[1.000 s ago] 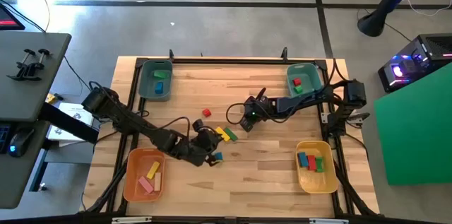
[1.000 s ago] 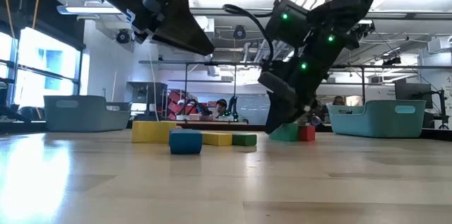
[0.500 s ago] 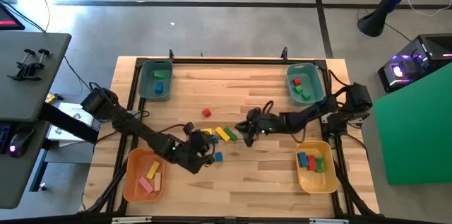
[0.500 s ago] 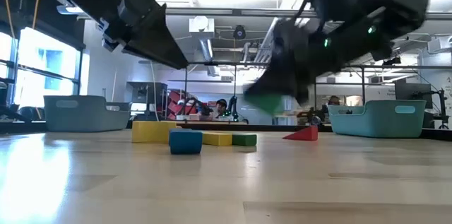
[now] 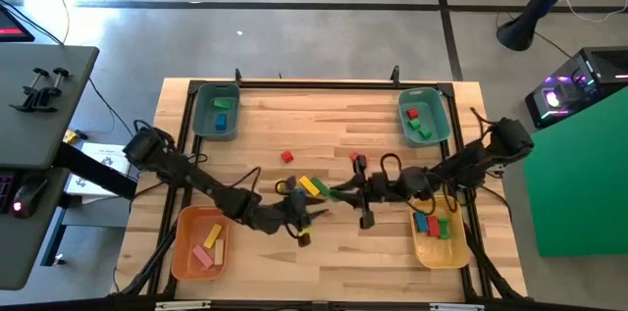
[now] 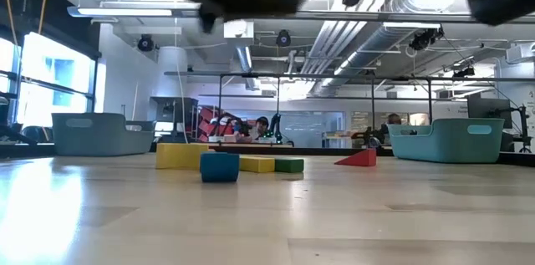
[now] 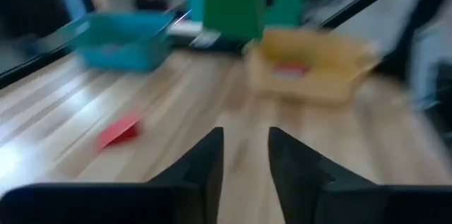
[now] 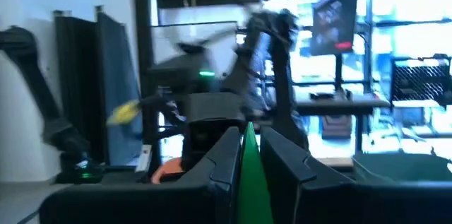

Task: Sort blocks by size
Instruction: Put the green triangular block into the blue bin

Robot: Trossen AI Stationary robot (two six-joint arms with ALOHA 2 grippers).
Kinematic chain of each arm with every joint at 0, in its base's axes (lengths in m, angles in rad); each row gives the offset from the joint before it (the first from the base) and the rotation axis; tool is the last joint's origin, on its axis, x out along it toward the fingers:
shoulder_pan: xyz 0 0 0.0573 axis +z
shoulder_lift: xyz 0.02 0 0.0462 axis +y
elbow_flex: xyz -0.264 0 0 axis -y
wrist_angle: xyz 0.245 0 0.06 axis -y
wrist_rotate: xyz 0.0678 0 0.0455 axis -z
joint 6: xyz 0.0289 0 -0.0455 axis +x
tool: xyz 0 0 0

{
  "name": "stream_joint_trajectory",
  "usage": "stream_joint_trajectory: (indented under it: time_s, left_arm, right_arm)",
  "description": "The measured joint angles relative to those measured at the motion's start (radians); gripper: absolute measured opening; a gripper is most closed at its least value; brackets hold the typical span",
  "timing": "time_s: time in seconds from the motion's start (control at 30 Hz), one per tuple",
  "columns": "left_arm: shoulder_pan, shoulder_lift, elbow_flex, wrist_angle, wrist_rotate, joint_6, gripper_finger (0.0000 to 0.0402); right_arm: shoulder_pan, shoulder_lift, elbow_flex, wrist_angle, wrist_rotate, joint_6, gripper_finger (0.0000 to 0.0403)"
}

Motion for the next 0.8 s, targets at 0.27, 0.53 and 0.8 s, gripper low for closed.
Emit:
stream_joint_trajectory:
  time_s: [0.27,0.53,0.8]
  left_arm:
    - [0.067,0.091,0.0,0.438,0.262,0.112,0.0192]
    - [0.104,0.109,0.0,0.569,0.366,0.146,0.0209]
    - [0.126,0.109,0.0,0.565,0.364,0.16,0.0207]
  right_arm:
    - [0.112,-0.068,0.0,-0.045,0.035,-0.104,0.0037]
    - [0.139,-0.07,0.0,-0.048,0.151,-0.134,0.0037]
    - [0.1,-0.045,0.0,-0.051,0.194,-0.077,0.0037]
